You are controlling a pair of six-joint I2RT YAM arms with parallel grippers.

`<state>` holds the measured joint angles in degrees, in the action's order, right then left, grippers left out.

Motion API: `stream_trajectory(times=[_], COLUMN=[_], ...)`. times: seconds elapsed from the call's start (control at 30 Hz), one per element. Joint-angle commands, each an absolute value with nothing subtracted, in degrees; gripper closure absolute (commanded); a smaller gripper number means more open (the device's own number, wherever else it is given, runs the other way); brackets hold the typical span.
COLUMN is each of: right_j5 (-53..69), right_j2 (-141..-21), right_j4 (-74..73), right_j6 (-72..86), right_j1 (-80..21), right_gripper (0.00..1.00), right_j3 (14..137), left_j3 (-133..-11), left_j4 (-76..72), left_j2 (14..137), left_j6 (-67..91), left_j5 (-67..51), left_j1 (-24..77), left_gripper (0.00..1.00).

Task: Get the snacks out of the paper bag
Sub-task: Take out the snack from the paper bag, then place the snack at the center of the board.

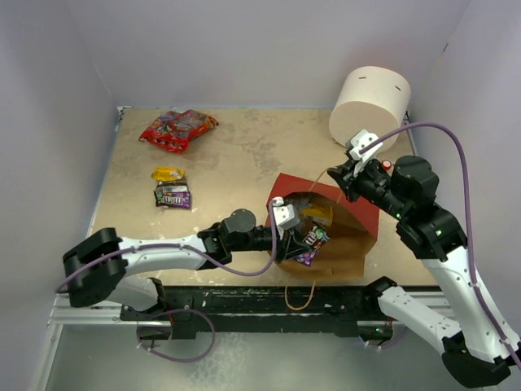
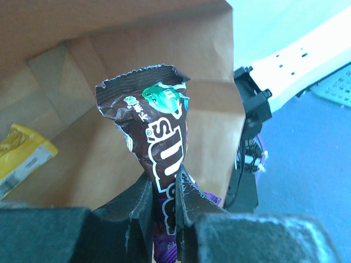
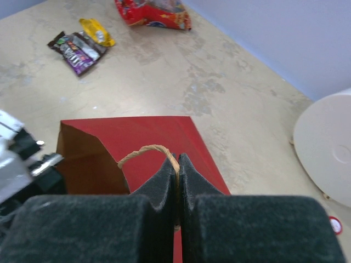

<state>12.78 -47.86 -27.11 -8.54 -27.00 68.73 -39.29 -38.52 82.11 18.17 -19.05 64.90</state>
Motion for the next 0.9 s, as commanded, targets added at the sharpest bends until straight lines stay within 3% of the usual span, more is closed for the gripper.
stream_trajectory(times=[0.0, 0.23, 0.63, 0.73, 0.87], right_j5=[5.9, 0.0, 5.0, 10.6, 28.4], right_j2=[-46.0, -42.9, -41.7, -42.7, -44.5], right_j4=[-25.3, -25.9, -22.9, -22.7, -25.7], right_j6=[-9.6, -10.5, -10.6, -12.4, -17.5], right_j1=[-27.0, -27.0, -27.0, -27.1, -27.0], right_gripper=[1.0, 1.0, 1.0, 1.0, 1.0], right_j3=[68.9, 68.4, 66.5, 66.7, 66.6], left_j3=[-40.9, -49.3, -65.6, -71.4, -79.3], left_j4=[-24.5, -3.1, 18.3, 21.6, 32.1], left_j2=[73.6, 64.4, 57.4, 60.9, 67.7], left_j6=[14.8, 17.2, 19.5, 21.8, 32.5], left_j5=[-18.2, -12.1, 15.5, 23.5, 26.3], left_j1=[64.6, 62.2, 58.9, 55.8, 46.0], left_gripper=[1.0, 1.0, 0.94, 0.96, 1.0])
